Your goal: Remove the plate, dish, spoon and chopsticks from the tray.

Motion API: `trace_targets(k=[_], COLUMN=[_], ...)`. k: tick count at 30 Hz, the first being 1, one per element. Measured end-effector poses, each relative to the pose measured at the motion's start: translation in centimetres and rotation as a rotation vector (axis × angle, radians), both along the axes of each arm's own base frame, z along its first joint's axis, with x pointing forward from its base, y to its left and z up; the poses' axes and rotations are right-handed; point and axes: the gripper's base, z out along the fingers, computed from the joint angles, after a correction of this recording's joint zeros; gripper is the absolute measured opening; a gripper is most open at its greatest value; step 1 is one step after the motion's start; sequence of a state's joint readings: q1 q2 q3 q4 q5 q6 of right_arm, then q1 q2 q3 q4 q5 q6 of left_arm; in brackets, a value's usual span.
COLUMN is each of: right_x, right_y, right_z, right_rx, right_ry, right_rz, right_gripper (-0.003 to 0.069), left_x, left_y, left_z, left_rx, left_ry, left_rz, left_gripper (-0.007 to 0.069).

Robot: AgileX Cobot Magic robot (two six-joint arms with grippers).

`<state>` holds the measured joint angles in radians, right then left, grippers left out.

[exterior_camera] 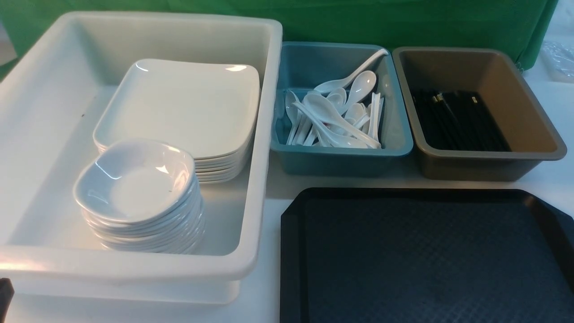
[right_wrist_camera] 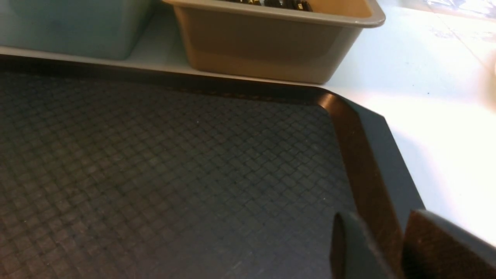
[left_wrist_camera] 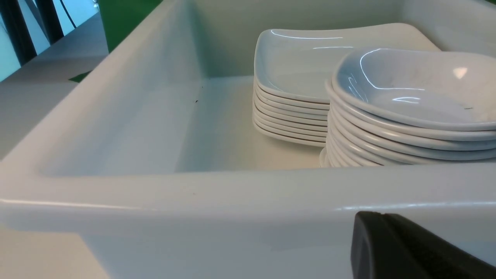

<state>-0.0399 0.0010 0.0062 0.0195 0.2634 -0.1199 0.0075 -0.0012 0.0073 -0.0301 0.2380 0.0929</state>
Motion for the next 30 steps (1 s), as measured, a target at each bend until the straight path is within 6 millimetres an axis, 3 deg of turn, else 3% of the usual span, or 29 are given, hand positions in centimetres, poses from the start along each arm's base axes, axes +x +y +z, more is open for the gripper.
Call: trace_targets(k=[30], right_x=[0.01], right_y=[0.01], right_z=[0.02], right_rx=[0.001], right_ry=[-0.002], right_rz=[0.002], right_gripper=[0.0238], left_x=[0.0], left_y=[0.01], left_z=[0.01], left_rx=[0.001], left_ry=[-0.001], left_rz=[0.001], left_gripper=[0.0003])
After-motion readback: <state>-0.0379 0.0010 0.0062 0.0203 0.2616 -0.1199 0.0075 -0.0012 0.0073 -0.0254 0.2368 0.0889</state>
